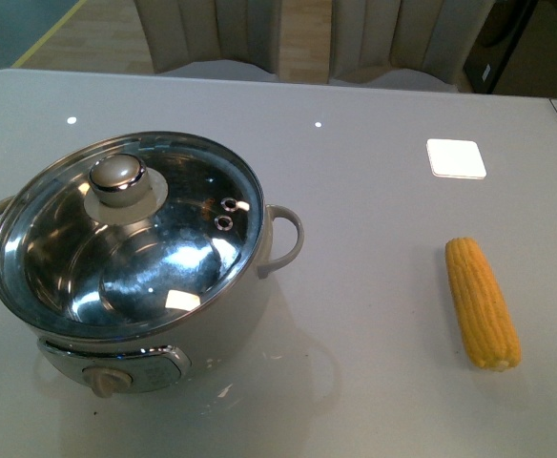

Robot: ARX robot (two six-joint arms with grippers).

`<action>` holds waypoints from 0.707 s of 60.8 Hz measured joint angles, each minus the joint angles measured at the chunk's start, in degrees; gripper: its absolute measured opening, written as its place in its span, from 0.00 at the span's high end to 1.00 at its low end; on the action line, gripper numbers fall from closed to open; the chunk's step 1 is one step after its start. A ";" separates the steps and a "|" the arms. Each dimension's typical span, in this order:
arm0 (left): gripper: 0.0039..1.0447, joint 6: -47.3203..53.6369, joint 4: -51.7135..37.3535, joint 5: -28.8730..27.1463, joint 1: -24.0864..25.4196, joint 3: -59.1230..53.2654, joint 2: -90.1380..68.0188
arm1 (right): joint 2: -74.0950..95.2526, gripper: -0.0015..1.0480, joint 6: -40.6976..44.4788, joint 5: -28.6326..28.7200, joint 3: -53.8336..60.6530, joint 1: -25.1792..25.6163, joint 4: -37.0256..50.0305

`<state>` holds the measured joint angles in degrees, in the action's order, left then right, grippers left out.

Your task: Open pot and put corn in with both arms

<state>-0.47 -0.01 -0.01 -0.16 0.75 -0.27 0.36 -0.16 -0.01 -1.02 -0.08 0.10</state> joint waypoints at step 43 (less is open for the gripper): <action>0.07 0.00 0.00 0.00 0.00 0.00 0.00 | 0.00 0.09 0.00 0.00 0.00 0.00 0.00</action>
<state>-0.47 -0.01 -0.01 -0.16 0.75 -0.27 0.36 -0.16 -0.01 -1.02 -0.08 0.10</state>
